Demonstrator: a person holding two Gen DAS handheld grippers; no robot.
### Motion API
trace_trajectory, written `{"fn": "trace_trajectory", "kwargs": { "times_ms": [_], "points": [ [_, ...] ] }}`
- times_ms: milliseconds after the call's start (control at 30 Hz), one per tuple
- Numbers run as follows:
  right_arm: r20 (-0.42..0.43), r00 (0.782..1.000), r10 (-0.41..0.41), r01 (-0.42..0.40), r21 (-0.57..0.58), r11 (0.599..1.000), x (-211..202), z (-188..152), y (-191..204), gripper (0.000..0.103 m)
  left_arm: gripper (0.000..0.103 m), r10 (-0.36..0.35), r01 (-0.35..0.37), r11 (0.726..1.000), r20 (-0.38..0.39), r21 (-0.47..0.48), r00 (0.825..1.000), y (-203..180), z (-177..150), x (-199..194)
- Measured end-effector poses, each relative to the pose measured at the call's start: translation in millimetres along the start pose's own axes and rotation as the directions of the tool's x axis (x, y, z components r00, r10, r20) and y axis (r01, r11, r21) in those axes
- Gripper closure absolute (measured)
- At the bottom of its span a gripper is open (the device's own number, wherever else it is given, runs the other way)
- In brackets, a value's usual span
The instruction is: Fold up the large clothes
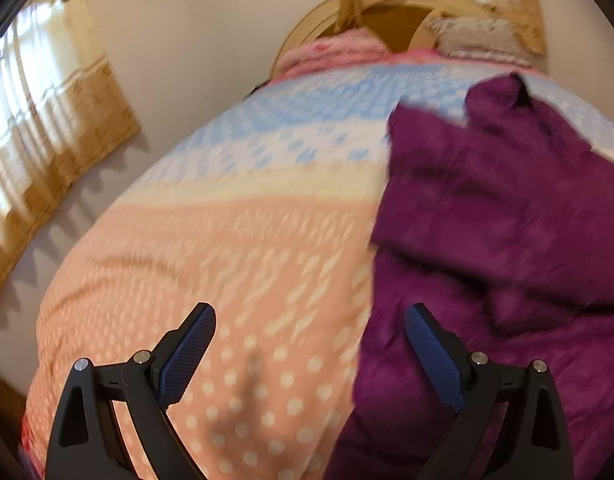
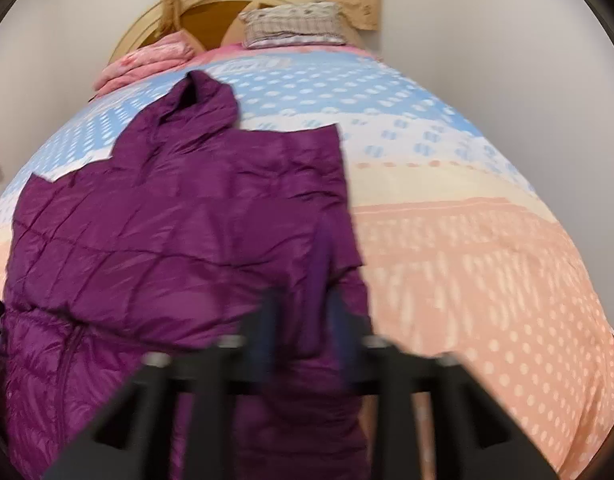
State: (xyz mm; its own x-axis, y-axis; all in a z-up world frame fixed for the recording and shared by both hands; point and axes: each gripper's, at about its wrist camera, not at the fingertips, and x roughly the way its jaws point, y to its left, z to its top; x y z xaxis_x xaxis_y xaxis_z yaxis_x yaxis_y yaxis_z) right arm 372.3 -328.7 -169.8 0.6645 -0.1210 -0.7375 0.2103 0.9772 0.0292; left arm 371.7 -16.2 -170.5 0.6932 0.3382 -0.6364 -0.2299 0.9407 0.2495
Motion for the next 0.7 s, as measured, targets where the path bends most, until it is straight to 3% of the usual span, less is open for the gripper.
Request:
{"fn": "trace_trajectory", "kwargs": {
  "times_ms": [67,133,267,367,500,567,700],
  "points": [
    [0.046,0.998,-0.039,0.037,0.032,0.999,-16.9,5.7,-4.1,0.056,0.007,-0.028,0.029,0.999,0.061,-0.017,0.998,0.0,21.0,-13.7],
    [0.106,0.994,-0.026,0.021,0.044,0.999,-30.0,16.0,-1.8,0.056,0.007,-0.079,0.082,0.996,0.107,-0.025,0.991,-6.2,44.8,-20.6],
    [0.118,0.989,0.092,-0.089,-0.031,0.996,-28.8,28.2,35.9,0.069,0.007,-0.126,0.130,0.991,0.115,-0.024,0.985,-32.1,78.5,-1.1],
    [0.077,0.990,0.122,-0.116,-0.075,0.990,-1.5,28.0,57.6,0.072,0.007,-0.095,0.094,0.995,0.071,0.014,0.993,-57.1,80.5,28.9],
    [-0.002,0.997,0.080,-0.080,-0.053,0.995,37.1,14.5,51.7,0.074,0.007,-0.068,0.069,0.993,-0.005,0.095,0.998,-86.1,62.1,67.1],
    [-0.032,0.997,0.063,-0.064,-0.049,0.997,52.9,3.3,41.9,0.083,0.007,-0.084,0.085,0.993,-0.011,0.087,0.996,-88.7,57.2,71.4],
    [-0.024,0.998,0.055,-0.057,-0.071,0.996,51.9,-5.9,39.8,0.084,0.007,-0.082,0.083,0.991,-0.014,0.101,0.997,-93.8,54.6,71.8]
  ]
}}
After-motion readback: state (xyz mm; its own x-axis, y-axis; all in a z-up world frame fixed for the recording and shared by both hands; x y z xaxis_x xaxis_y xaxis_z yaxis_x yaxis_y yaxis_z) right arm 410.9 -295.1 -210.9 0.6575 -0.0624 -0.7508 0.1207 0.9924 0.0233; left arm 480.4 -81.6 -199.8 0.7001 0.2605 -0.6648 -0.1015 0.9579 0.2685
